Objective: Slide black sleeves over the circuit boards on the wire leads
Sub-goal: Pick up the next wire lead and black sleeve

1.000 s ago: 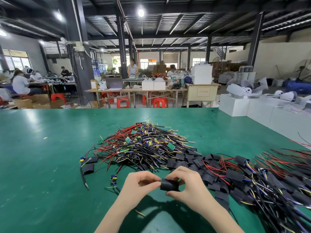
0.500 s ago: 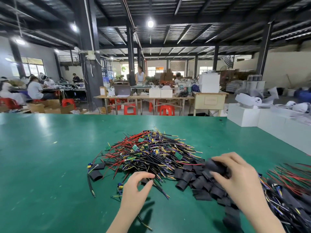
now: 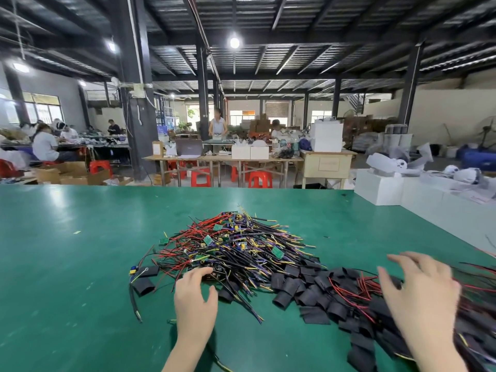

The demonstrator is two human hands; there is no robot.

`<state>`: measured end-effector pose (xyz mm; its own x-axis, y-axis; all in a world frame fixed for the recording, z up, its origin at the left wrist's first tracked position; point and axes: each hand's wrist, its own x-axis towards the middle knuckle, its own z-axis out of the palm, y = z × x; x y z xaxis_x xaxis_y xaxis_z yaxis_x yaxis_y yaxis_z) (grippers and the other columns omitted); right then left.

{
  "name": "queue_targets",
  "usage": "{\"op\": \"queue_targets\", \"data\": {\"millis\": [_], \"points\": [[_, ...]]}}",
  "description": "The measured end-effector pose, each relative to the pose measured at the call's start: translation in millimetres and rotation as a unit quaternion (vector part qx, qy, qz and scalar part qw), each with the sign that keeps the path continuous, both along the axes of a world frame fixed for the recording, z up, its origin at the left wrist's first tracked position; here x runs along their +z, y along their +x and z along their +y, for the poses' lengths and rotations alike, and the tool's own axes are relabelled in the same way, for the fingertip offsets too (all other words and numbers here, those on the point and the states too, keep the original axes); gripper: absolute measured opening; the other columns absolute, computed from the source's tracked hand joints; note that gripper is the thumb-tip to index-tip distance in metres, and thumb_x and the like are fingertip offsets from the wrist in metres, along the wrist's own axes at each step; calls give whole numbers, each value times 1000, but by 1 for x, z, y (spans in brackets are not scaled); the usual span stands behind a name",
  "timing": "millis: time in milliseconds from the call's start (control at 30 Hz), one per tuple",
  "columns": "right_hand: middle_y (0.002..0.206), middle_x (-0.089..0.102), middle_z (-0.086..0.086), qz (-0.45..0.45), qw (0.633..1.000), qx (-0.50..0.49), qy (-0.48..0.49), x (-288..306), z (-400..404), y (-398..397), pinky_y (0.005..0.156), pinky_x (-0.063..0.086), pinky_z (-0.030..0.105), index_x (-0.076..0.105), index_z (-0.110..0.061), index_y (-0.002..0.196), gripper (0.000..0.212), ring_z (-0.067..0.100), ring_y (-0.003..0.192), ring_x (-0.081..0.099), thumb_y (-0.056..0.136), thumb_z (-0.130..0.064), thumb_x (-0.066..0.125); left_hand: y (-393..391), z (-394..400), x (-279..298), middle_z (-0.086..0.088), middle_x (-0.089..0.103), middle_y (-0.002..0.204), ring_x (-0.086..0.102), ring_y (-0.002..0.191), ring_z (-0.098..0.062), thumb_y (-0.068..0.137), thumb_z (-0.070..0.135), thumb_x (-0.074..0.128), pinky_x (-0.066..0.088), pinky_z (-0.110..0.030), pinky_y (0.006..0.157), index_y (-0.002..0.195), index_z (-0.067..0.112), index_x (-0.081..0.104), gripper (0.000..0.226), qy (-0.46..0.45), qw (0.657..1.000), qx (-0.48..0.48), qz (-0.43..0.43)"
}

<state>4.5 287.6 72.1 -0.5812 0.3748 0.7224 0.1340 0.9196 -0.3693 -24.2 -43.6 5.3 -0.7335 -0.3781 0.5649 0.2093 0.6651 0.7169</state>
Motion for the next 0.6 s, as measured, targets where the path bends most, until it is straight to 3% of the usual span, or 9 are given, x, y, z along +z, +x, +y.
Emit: {"op": "queue_targets", "data": {"millis": [100, 167, 233, 333, 400, 467, 500, 533, 600], "points": [[92, 66, 11, -39, 990, 134, 33, -9, -27, -8, 74, 51, 45, 74, -10, 83, 25, 36, 85, 62, 62, -14, 87, -10, 0, 3, -3, 60, 122, 47, 119, -24, 80, -1, 66, 33, -36, 104, 123, 12, 60, 44, -72, 997, -3, -27], [115, 61, 9, -153, 968, 183, 78, -24, -50, -13, 86, 48, 42, 71, -19, 101, 32, 32, 103, 59, 73, -32, 78, -21, 0, 7, -3, 53, 133, 42, 127, -23, 85, 5, 62, 30, -35, 108, 134, 12, 51, 50, -136, 990, -22, -43], [147, 36, 8, -273, 937, 181, 121, -46, -67, -19, 104, 36, 36, 50, -31, 132, 50, 26, 130, 39, 86, -53, 55, -36, -2, 12, -1, 44, 145, 35, 135, -20, 91, 10, 54, 28, -32, 110, 144, 13, 38, 55, -221, 972, -32, -70], [157, 18, 4, -345, 913, 174, 133, -66, -76, -24, 110, 25, 35, 32, -39, 142, 54, 23, 140, 23, 92, -59, 39, -53, -11, 12, 2, 38, 151, 29, 140, -19, 96, 14, 46, 32, -33, 108, 149, 19, 30, 56, -353, 925, -30, -135], [152, 27, 2, -336, 911, 177, 162, -70, -74, -24, 107, 26, 34, 32, -39, 141, 50, 22, 137, 28, 95, -55, 37, -54, -21, 12, 0, 53, 138, 41, 130, -24, 93, 13, 54, 39, -36, 98, 138, 19, 50, 46, -377, 915, -34, -136], [144, 37, -3, -324, 912, 184, 171, -70, -68, -27, 102, 29, 32, 36, -38, 139, 45, 20, 131, 34, 95, -51, 38, -51, -28, 10, -3, 70, 101, 59, 100, -30, 76, 3, 78, 50, -39, 77, 102, 15, 75, 29, -373, 923, -27, -96], [141, 39, -6, -318, 913, 190, 170, -70, -66, -28, 100, 31, 31, 37, -38, 138, 45, 19, 129, 36, 95, -51, 40, -51, -33, 7, -3, 71, 84, 63, 84, -32, 64, -2, 85, 52, -39, 67, 85, 12, 78, 26, -356, 933, -25, -55], [139, 41, -8, -315, 914, 195, 164, -70, -64, -30, 100, 32, 30, 38, -38, 137, 45, 19, 127, 38, 94, -51, 41, -50, -35, 5, -4, 70, 75, 63, 74, -32, 58, -5, 88, 54, -40, 63, 77, 9, 78, 26, -336, 942, -27, -8], [135, 45, -10, -306, 917, 207, 149, -70, -63, -32, 99, 34, 29, 39, -37, 137, 46, 17, 124, 42, 93, -51, 44, -42, -35, 5, -4, 71, 77, 60, 74, -28, 65, -8, 83, 54, -43, 70, 86, 5, 79, 26, -261, 963, -35, 57]]}}
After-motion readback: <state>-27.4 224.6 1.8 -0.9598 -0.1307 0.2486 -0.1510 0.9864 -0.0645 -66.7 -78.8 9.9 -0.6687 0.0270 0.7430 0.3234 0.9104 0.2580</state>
